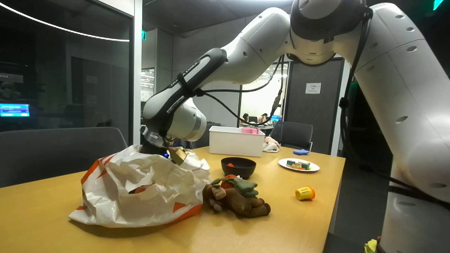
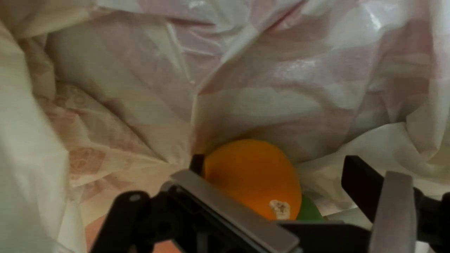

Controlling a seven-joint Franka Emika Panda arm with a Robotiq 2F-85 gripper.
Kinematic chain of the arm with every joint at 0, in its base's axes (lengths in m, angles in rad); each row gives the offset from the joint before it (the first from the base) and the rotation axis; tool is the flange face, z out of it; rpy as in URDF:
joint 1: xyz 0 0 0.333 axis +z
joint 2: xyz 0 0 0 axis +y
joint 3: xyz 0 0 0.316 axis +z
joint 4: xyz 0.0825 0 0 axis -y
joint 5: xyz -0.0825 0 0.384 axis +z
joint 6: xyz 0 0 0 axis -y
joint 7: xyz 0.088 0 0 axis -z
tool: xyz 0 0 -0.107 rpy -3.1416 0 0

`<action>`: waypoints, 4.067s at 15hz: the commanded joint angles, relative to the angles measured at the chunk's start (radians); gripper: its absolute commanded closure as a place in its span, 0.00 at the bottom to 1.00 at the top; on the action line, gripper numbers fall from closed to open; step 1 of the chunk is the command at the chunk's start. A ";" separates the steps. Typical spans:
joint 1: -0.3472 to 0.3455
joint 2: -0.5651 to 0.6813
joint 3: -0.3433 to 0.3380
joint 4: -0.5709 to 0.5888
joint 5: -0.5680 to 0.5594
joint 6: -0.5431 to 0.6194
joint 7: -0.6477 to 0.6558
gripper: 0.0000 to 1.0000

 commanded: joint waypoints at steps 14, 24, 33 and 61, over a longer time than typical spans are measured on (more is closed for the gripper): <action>-0.055 0.003 0.049 0.046 -0.025 -0.007 -0.067 0.58; 0.026 -0.223 -0.146 0.012 -0.136 -0.428 0.432 0.58; 0.001 -0.408 -0.216 0.010 0.088 -0.947 0.578 0.58; -0.040 -0.636 -0.369 -0.121 0.475 -1.025 0.514 0.58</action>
